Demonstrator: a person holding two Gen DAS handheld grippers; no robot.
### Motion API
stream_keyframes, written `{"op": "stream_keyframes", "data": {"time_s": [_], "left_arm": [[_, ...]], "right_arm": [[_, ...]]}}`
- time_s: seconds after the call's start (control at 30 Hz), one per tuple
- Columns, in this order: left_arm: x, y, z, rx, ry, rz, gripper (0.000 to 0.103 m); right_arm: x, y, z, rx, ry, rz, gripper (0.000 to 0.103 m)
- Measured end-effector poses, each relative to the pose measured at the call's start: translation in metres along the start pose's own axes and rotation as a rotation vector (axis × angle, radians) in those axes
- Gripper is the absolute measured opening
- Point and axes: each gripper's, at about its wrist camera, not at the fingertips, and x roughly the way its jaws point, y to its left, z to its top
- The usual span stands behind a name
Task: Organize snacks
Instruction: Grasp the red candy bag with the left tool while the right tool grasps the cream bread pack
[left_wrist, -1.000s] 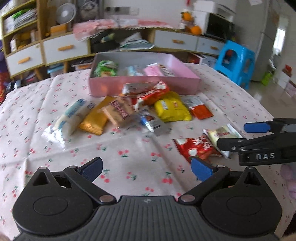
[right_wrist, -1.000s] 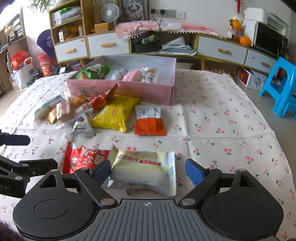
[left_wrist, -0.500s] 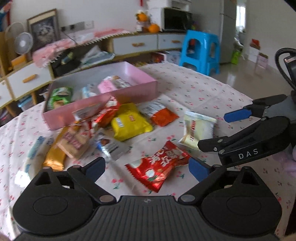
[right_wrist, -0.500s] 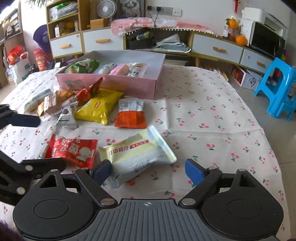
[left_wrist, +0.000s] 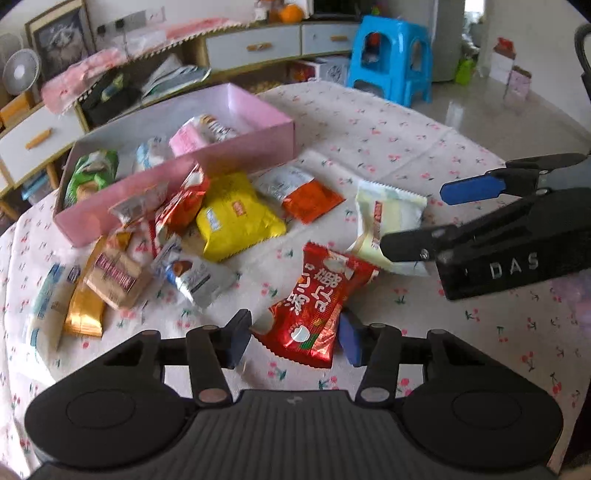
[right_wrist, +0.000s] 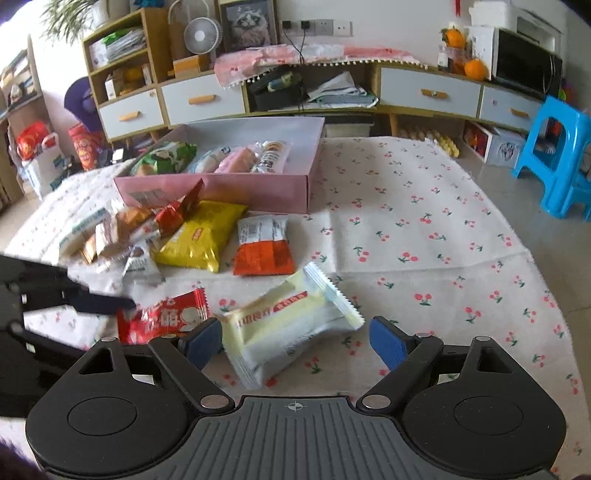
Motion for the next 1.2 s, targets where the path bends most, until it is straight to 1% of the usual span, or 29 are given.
{"op": "stream_keyframes", "data": {"time_s": [0.13, 0.33, 0.43, 0.53, 0.6, 0.67, 0.77, 0.9, 0.93, 0.97, 1.03, 1.07, 1.1, 1.13, 1.2], "left_arm": [[-0.008, 0.0, -0.001, -0.037, 0.001, 0.046, 0.045], [-0.022, 0.014, -0.002, -0.149, -0.011, 0.122, 0.045], [-0.026, 0.023, -0.005, -0.218, -0.005, 0.152, 0.045], [-0.026, 0.034, -0.012, -0.292, 0.019, 0.177, 0.045], [-0.024, 0.04, -0.017, -0.332, 0.039, 0.195, 0.045], [-0.021, 0.043, -0.021, -0.354, 0.062, 0.201, 0.046], [-0.022, 0.046, -0.024, -0.362, 0.076, 0.196, 0.047], [-0.022, 0.047, -0.025, -0.343, 0.083, 0.185, 0.05], [-0.021, 0.047, -0.024, -0.338, 0.085, 0.176, 0.053], [-0.02, 0.048, -0.024, -0.331, 0.084, 0.165, 0.054], [-0.019, 0.048, -0.024, -0.323, 0.079, 0.16, 0.055], [-0.019, 0.048, -0.024, -0.322, 0.077, 0.159, 0.055], [-0.019, 0.049, -0.023, -0.323, 0.076, 0.163, 0.052], [-0.02, 0.049, -0.023, -0.324, 0.074, 0.163, 0.047], [-0.022, 0.052, -0.023, -0.342, 0.072, 0.156, 0.045]], "right_arm": [[0.006, -0.001, 0.005, 0.073, 0.032, 0.018, 0.089], [0.015, 0.0, 0.011, 0.175, 0.068, 0.03, 0.089], [0.02, 0.001, 0.014, 0.221, 0.078, 0.005, 0.089], [0.026, 0.002, 0.016, 0.272, 0.095, -0.019, 0.088], [0.03, 0.005, 0.016, 0.288, 0.107, -0.057, 0.087], [0.032, 0.009, 0.016, 0.274, 0.112, -0.099, 0.086], [0.034, 0.016, 0.016, 0.236, 0.118, -0.148, 0.079], [0.035, 0.021, 0.017, 0.192, 0.113, -0.156, 0.06], [0.035, 0.022, 0.017, 0.178, 0.113, -0.155, 0.057], [0.035, 0.023, 0.017, 0.168, 0.114, -0.152, 0.056], [0.034, 0.025, 0.018, 0.151, 0.112, -0.139, 0.048], [0.034, 0.026, 0.018, 0.144, 0.113, -0.126, 0.048], [0.034, 0.027, 0.018, 0.143, 0.114, -0.112, 0.048], [0.033, 0.029, 0.018, 0.143, 0.116, -0.094, 0.048], [0.031, 0.033, 0.018, 0.135, 0.12, -0.061, 0.047]]}}
